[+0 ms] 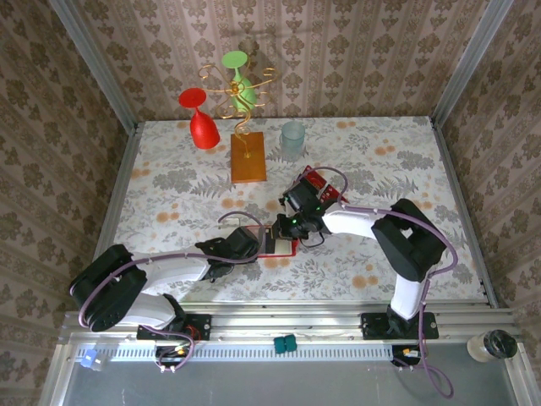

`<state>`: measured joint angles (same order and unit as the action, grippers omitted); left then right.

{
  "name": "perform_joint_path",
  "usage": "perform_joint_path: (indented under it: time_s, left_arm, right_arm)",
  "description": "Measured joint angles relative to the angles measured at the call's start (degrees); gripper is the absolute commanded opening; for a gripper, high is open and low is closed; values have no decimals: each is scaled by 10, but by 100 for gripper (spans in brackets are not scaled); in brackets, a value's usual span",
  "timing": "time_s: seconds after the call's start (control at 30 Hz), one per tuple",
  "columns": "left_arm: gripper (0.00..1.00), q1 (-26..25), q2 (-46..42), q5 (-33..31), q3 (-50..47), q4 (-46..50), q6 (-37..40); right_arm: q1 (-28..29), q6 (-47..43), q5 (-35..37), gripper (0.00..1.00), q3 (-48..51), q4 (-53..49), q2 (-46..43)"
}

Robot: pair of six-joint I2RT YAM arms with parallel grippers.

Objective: Put the credit cards into the card holder

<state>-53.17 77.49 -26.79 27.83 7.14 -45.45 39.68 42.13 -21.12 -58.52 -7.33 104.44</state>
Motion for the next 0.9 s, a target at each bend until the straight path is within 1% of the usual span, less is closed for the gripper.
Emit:
perform_joint_path:
  time_s: [0.17, 0.33, 0.47, 0.7, 0.9]
  left_arm:
    - [100, 5, -22, 2, 0, 14, 0]
    - [100, 41, -49, 4, 0, 34, 0]
    - [100, 47, -44, 7, -1, 42, 0]
    - [100, 48, -8, 10, -4, 38, -9]
    - [100, 48, -3, 10, -4, 31, -10]
  right_arm:
    - [10, 0, 2, 11, -15, -12, 23]
    - [15, 0, 3, 11, -32, -17, 30]
    - [15, 0, 4, 10, -35, -18, 35]
    - [18, 0, 3, 10, -40, -19, 41]
    - [27, 3, 3, 10, -61, -19, 59]
